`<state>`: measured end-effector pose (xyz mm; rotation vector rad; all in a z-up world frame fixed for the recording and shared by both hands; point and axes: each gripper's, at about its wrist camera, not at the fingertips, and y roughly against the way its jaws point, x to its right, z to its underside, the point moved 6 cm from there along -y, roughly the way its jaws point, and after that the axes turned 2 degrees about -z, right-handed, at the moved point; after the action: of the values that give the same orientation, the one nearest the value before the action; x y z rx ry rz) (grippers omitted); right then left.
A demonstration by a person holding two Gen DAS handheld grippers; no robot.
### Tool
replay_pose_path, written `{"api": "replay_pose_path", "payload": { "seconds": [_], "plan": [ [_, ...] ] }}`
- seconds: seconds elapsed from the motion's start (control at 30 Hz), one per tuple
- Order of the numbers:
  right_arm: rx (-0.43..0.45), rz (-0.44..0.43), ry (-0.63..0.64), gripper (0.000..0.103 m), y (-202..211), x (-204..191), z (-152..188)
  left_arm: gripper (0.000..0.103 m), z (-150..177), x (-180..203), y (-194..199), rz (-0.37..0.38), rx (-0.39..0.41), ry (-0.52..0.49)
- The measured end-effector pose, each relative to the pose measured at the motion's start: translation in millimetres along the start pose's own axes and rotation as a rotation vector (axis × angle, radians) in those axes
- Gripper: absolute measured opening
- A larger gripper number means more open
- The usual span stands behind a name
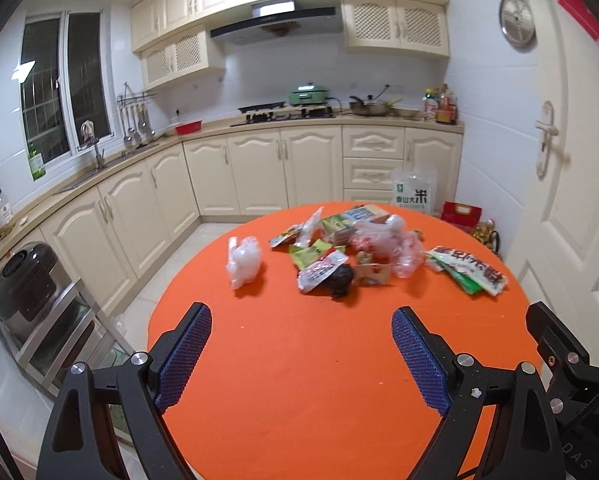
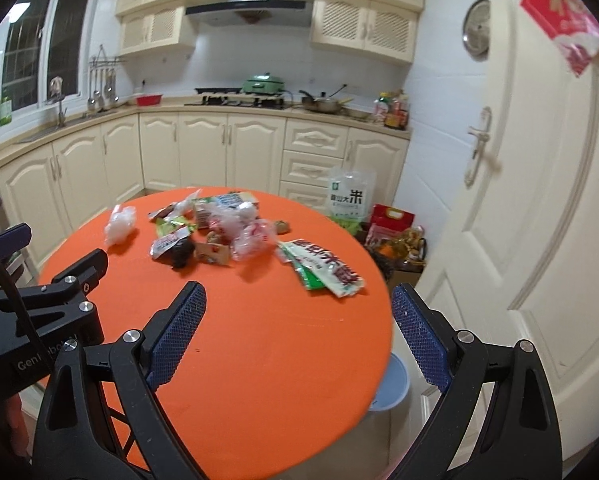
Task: Collect trash
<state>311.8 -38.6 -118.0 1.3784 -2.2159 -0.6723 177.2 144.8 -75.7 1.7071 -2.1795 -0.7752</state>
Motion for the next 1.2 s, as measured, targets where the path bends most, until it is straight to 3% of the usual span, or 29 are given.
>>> {"api": "replay_pose_path", "payload": {
  "seconds": [0.27,0.57,0.93,0.97,1.07,1.13,1.2],
  "plan": [
    [-0.035,-0.018,0.008,0.094,-12.3,-2.8,3.4,0.089,-21.9,3.6,-23.2,0.009,-0.044,0.006],
    [-0.094,-0.056,-0.012,0.094,-42.0,-1.0,2.7,0.089,-32.7,-5.8,-74.7,0.006,-0.085,0.022],
    [-0.202,-0.179,0.009,0.093,-134.8,-33.7,-10.8,0.090,-51.3,-28.0,-171.3,-0.006,-0.182,0.032],
    [-0.215,-0.189,0.008,0.091,-143.3,-36.0,-11.1,0.090,-52.7,-30.6,-180.6,-0.006,-0.191,0.031],
    [-0.316,-0.253,-0.006,0.073,-181.7,-46.1,-8.1,0.090,-55.5,-41.0,-212.0,0.009,-0.237,0.048],
    [-0.377,-0.280,-0.026,0.055,-202.4,-50.8,-3.0,0.090,-56.7,-48.9,-232.0,0.032,-0.266,0.069],
    [-0.421,-0.300,-0.041,0.048,-220.6,-54.8,-0.2,0.090,-57.4,-56.6,-248.0,0.059,-0.291,0.090]
  ]
}}
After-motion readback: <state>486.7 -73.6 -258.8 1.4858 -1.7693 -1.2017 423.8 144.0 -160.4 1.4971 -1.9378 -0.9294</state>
